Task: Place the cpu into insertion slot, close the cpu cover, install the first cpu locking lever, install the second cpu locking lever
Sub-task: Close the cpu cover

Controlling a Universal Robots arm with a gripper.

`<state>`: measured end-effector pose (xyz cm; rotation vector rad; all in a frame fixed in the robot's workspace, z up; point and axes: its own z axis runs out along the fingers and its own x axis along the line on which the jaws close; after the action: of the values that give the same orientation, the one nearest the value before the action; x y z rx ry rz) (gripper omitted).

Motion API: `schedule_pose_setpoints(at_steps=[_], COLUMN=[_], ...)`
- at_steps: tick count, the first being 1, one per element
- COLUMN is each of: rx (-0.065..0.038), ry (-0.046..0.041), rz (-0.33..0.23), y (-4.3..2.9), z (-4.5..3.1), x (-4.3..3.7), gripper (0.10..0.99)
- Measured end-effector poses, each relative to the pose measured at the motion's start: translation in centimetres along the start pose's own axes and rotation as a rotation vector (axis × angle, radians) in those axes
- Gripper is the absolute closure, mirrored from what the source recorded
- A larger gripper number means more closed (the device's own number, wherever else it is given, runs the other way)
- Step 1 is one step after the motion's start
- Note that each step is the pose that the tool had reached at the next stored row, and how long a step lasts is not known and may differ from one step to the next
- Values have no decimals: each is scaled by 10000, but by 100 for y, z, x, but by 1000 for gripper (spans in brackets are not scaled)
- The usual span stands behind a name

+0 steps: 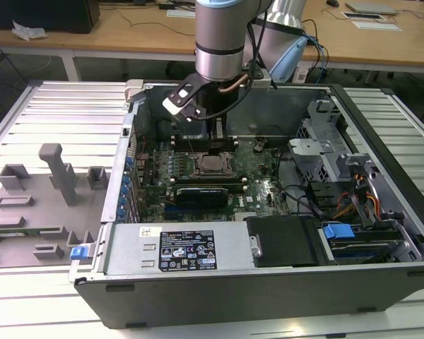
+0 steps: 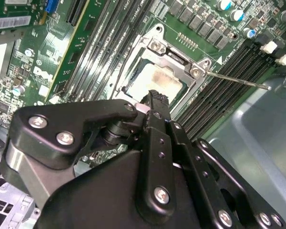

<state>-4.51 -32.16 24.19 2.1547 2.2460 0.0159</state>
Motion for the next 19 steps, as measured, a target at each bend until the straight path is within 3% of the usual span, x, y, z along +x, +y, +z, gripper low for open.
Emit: schedule_pose_setpoints(at_steps=[13, 19], rx=[2, -14], ry=[-2, 2], rz=[0, -1228], y=[0, 0], z=[-10, -10], x=[0, 0], gripper=[980, 980])
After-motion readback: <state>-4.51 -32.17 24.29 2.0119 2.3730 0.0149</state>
